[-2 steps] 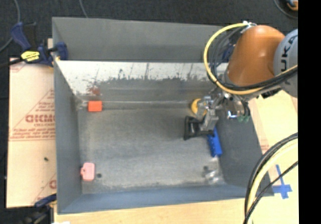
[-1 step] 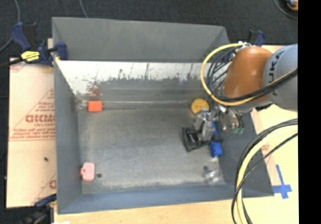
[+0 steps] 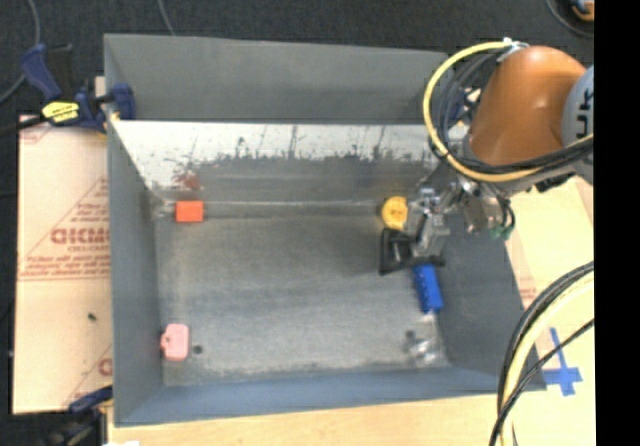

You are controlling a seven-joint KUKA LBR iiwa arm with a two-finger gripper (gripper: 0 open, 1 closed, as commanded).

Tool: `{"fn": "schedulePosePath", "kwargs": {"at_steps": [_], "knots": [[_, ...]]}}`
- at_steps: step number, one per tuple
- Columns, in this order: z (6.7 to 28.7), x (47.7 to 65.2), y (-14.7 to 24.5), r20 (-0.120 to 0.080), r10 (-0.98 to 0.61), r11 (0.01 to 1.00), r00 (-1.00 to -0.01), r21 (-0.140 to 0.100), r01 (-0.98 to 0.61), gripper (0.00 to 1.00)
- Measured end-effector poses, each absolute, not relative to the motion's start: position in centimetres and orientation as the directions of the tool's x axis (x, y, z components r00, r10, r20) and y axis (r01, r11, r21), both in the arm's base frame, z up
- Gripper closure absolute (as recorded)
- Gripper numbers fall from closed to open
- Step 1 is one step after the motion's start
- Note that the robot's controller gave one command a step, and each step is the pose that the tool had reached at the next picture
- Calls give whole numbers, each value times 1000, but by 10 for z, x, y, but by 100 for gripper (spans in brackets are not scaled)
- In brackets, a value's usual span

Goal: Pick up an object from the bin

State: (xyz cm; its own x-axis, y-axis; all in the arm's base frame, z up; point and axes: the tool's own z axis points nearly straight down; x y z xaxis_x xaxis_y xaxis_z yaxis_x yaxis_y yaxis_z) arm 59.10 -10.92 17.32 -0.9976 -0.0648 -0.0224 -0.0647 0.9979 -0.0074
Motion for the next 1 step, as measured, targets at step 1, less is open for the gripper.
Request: {"fn": "schedulePosePath", "kwargs": {"at_steps": [1], "knots": [[236, 592, -109, -31, -71, 997, -997, -10, -71, 100]]}}
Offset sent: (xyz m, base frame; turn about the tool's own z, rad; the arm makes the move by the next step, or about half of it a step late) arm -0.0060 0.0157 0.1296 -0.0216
